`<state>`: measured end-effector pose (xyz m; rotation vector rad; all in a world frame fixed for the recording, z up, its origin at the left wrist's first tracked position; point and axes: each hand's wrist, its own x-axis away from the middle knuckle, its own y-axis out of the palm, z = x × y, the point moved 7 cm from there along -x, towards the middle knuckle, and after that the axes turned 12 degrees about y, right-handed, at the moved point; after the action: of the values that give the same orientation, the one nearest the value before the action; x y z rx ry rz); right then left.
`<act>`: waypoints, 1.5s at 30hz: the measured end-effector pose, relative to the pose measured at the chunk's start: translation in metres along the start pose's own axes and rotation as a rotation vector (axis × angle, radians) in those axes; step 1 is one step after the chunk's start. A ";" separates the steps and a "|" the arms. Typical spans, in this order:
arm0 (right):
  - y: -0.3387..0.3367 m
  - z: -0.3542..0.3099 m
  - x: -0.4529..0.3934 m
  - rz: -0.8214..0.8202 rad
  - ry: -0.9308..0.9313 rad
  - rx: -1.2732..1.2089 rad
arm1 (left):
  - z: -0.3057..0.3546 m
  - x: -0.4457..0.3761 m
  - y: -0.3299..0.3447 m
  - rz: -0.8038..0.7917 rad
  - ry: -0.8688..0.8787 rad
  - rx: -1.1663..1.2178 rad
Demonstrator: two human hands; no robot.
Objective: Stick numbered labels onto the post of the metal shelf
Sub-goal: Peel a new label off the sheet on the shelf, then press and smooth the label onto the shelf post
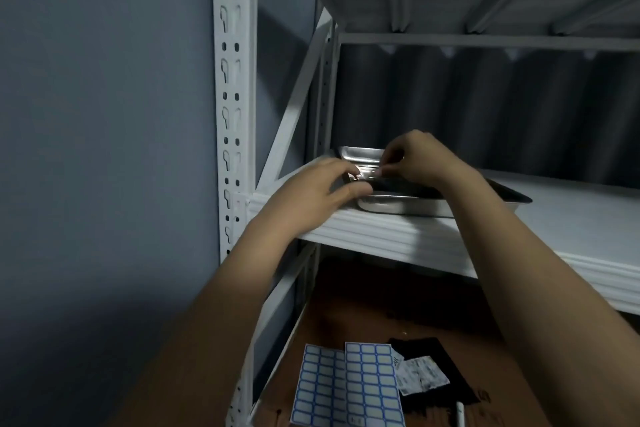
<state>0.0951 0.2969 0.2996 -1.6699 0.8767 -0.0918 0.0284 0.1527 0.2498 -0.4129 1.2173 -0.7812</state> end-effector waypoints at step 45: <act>0.305 -0.093 0.102 -0.059 0.011 -1.048 | -0.150 0.227 0.036 0.646 -0.595 -0.278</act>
<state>-0.0288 0.1526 0.0243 -2.6588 0.9446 0.3856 -0.0703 0.0302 0.0257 -0.4052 0.8108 0.0780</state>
